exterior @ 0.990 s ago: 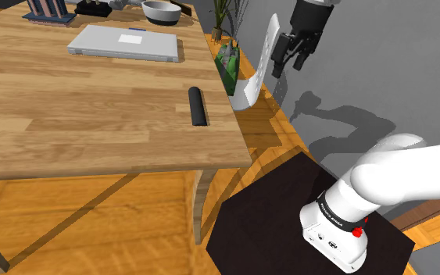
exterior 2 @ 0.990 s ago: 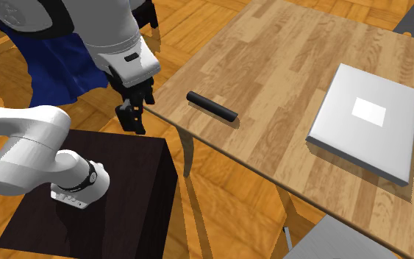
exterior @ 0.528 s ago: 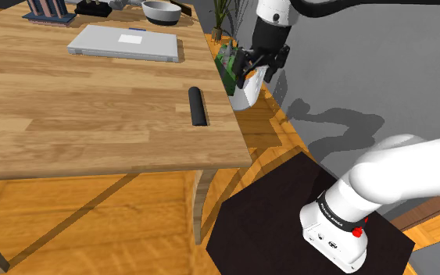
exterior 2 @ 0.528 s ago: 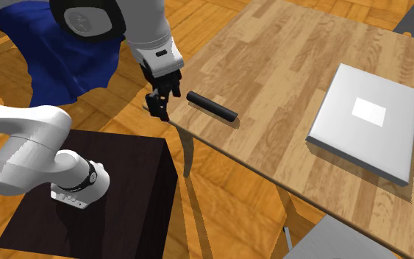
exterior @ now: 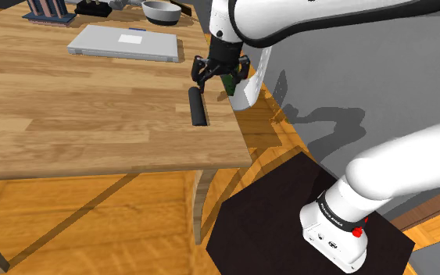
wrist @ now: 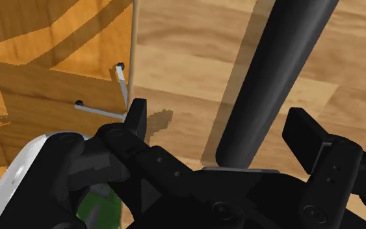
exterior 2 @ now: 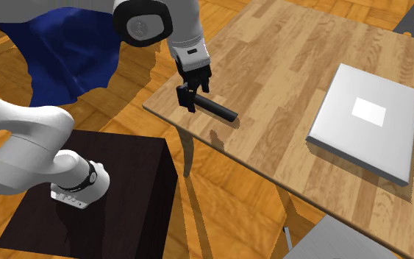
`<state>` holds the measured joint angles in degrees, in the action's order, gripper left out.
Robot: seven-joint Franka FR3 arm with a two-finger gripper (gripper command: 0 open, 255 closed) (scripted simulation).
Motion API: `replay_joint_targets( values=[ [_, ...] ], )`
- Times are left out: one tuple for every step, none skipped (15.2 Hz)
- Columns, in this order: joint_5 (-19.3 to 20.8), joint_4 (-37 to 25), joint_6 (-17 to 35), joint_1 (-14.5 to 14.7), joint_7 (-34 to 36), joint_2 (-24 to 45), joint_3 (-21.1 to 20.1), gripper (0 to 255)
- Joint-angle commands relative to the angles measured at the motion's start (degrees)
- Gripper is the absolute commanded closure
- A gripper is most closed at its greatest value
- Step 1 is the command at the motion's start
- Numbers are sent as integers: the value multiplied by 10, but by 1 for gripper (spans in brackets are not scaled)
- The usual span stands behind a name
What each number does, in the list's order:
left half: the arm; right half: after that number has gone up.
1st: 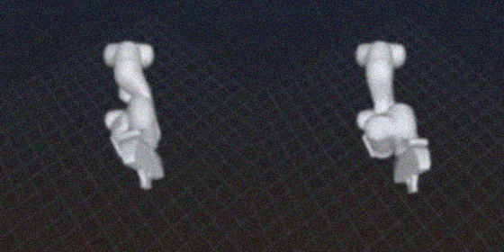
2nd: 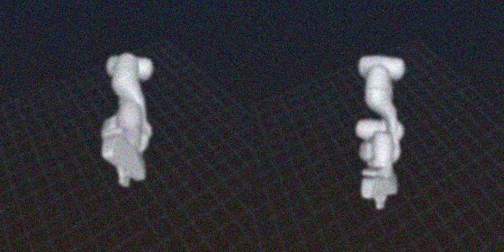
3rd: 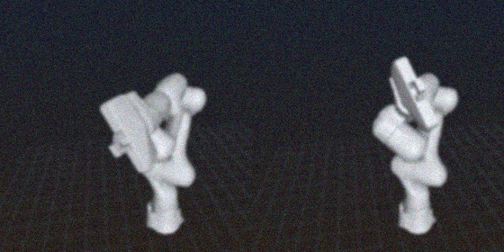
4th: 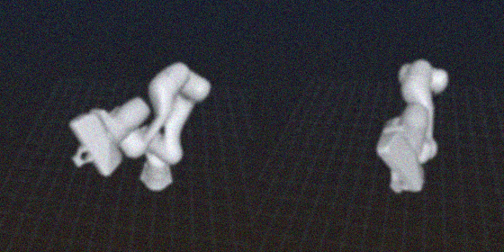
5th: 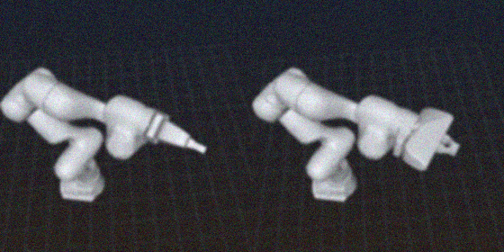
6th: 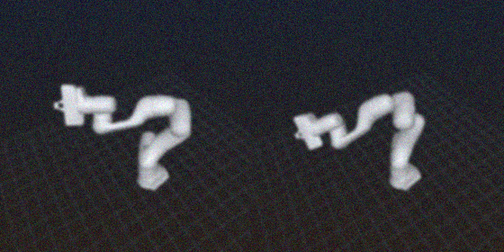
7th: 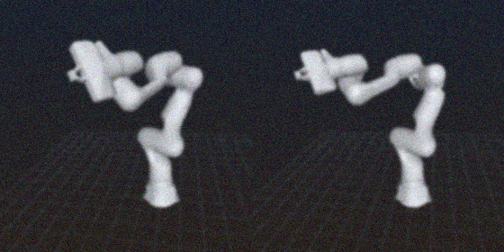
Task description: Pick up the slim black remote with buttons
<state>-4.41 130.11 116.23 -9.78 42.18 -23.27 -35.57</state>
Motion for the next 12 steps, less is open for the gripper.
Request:
replay_joint_targets(
  values=[
    [28, -25, 23, -22, 65, 45, -37, 0],
    [47, -39, 33, -33, 98, 70, -55, 0],
    [69, -55, 40, -44, 132, 96, -73, 0],
    [86, -66, 45, -51, 157, 115, -85, 0],
    [89, -61, 52, -51, 160, 118, -85, 0],
    [92, -55, 59, -51, 163, 121, -87, 0],
    [95, -50, 67, -51, 166, 125, -88, 0],
    [98, -45, 74, -52, 170, 128, -90, 0],
    [101, -40, 81, -53, 174, 132, -92, 0],
    [105, -35, 89, -53, 177, 136, -93, 0],
    [109, -30, 96, -54, 181, 140, -95, 0],
    [111, -28, 100, -55, 184, 142, -96, 0]
  ],
)
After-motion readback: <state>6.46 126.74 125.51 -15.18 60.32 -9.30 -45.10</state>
